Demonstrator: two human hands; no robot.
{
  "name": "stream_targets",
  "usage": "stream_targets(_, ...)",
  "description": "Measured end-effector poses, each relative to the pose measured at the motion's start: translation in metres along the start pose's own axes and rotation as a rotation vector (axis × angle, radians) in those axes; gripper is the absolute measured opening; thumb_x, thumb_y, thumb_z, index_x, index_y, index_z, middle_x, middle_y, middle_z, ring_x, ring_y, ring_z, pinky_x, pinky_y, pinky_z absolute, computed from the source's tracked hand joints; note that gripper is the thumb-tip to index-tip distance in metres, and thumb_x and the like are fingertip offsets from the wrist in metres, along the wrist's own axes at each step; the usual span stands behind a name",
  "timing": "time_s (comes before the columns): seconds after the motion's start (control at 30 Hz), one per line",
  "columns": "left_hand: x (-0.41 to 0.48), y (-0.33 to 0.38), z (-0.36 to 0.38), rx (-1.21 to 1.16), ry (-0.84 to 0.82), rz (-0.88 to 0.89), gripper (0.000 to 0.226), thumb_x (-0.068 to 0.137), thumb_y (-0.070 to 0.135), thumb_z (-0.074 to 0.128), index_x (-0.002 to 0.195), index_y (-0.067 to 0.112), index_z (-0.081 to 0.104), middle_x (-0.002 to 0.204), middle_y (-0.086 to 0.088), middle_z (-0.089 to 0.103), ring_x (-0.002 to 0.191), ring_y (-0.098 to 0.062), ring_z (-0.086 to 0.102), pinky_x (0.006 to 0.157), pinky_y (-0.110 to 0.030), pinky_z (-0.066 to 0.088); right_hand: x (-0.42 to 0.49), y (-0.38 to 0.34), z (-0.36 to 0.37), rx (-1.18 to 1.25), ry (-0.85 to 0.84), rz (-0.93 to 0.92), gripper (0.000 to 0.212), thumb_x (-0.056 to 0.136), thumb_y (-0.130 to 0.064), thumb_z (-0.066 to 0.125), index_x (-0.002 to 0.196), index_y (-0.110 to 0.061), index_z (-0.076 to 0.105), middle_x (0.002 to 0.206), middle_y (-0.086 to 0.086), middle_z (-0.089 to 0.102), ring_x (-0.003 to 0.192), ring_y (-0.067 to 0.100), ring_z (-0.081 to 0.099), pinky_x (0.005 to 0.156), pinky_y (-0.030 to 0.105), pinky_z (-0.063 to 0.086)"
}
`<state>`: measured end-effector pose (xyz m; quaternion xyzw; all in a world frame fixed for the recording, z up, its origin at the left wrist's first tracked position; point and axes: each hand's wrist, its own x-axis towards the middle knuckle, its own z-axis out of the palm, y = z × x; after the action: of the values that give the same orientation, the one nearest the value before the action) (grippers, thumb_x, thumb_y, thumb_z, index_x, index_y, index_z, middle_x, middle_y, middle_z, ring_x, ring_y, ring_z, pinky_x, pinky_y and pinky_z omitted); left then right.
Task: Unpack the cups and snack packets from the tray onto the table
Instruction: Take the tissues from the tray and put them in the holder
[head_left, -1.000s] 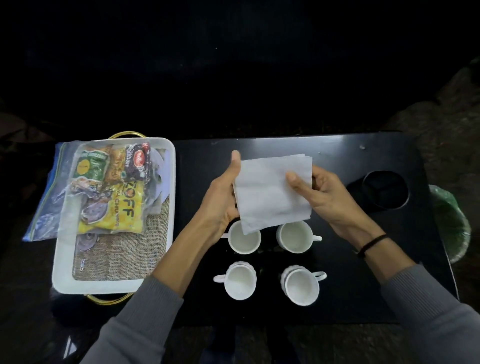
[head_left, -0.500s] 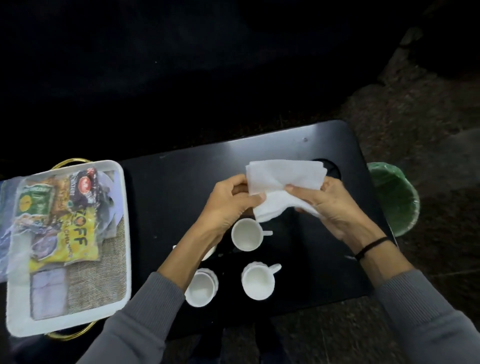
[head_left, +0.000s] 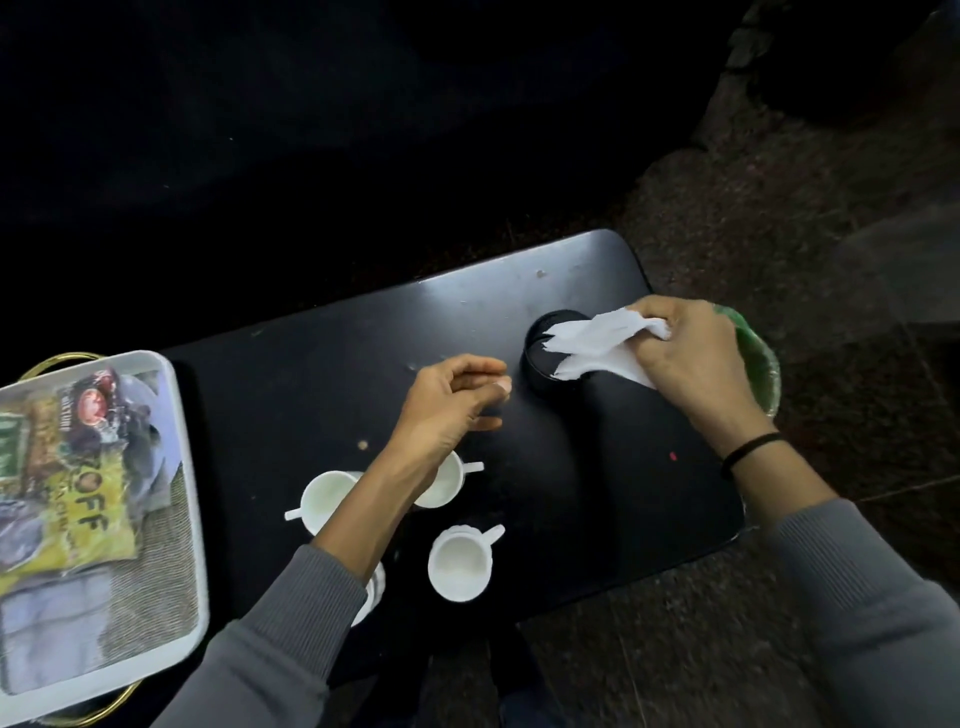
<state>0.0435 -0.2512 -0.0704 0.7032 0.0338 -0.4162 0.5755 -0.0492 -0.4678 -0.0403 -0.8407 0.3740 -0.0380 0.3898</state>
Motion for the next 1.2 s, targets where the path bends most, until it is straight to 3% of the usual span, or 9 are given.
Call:
stream_targets(0.1,0.002,-0.001,0.0,0.013,0.012,-0.002,0.019,0.089,0.008,0.075,0.108,0.008,0.074,0.109,-0.02,0.075,0.099,-0.025,0.075,0.074,-0.032,0.065,0.004,-0.007,0.012,-0.078,-0.026,-0.054,0.032,0.087,-0.003,0.056,0.1,-0.018,0.081,0.089,0.0,0.076,0.086,0.016,0.064,0.066,0.012,0.037)
stream_targets(0.27,0.002,-0.003,-0.002,0.003,0.024,-0.005,0.018,0.09,0.009,0.075,0.108,0.009,0.075,0.108,-0.018,0.076,0.095,-0.022,0.075,0.07,-0.027,0.063,0.011,-0.008,0.03,-0.247,-0.082,-0.085,0.016,0.088,-0.008,0.06,0.098,-0.011,0.072,0.096,0.016,0.063,0.086,0.03,0.058,0.073,0.027,0.036)
stream_targets(0.4,0.002,-0.005,-0.002,-0.008,0.03,-0.014,0.019,0.09,0.009,0.074,0.109,0.008,0.075,0.108,-0.018,0.076,0.102,-0.027,0.074,0.071,-0.028,0.064,0.012,-0.01,0.033,-0.256,-0.096,-0.068,0.023,0.087,-0.012,0.059,0.107,-0.013,0.072,0.105,0.019,0.065,0.092,0.036,0.063,0.081,0.039,0.053)
stream_targets(0.63,-0.004,0.002,-0.001,-0.002,0.035,0.001,0.019,0.091,0.01,0.074,0.109,0.009,0.075,0.108,-0.02,0.075,0.095,-0.02,0.074,0.075,-0.031,0.064,-0.007,-0.019,0.029,-0.209,-0.056,-0.017,0.025,0.09,-0.022,0.065,0.113,-0.013,0.063,0.114,0.011,0.058,0.1,0.029,0.059,0.084,0.039,0.048)
stream_targets(0.87,-0.021,0.007,-0.018,-0.035,0.076,0.014,0.016,0.09,0.011,0.075,0.106,0.012,0.076,0.105,-0.016,0.077,0.103,-0.026,0.074,0.073,-0.029,0.061,-0.042,-0.06,0.037,-0.194,0.02,-0.198,0.032,0.088,-0.025,0.071,0.116,-0.017,0.06,0.106,0.006,0.055,0.088,0.026,0.06,0.077,0.044,0.052)
stream_targets(1.03,-0.032,-0.008,-0.058,-0.08,0.187,0.031,0.014,0.089,0.014,0.076,0.102,0.015,0.077,0.101,-0.012,0.078,0.099,-0.023,0.075,0.076,-0.035,0.063,-0.058,-0.09,0.081,-0.205,-0.123,-0.34,0.03,0.091,-0.029,0.07,0.117,-0.017,0.061,0.101,-0.004,0.05,0.08,0.012,0.05,0.07,0.034,0.048)
stream_targets(1.2,-0.049,-0.036,-0.122,-0.079,0.299,0.048,0.013,0.09,0.014,0.074,0.101,0.02,0.076,0.095,-0.008,0.078,0.094,-0.022,0.075,0.072,-0.03,0.061,-0.084,-0.126,0.152,-0.214,-0.316,-0.424,0.029,0.092,-0.031,0.069,0.117,-0.019,0.062,0.114,-0.004,0.058,0.084,0.015,0.057,0.077,0.042,0.056)
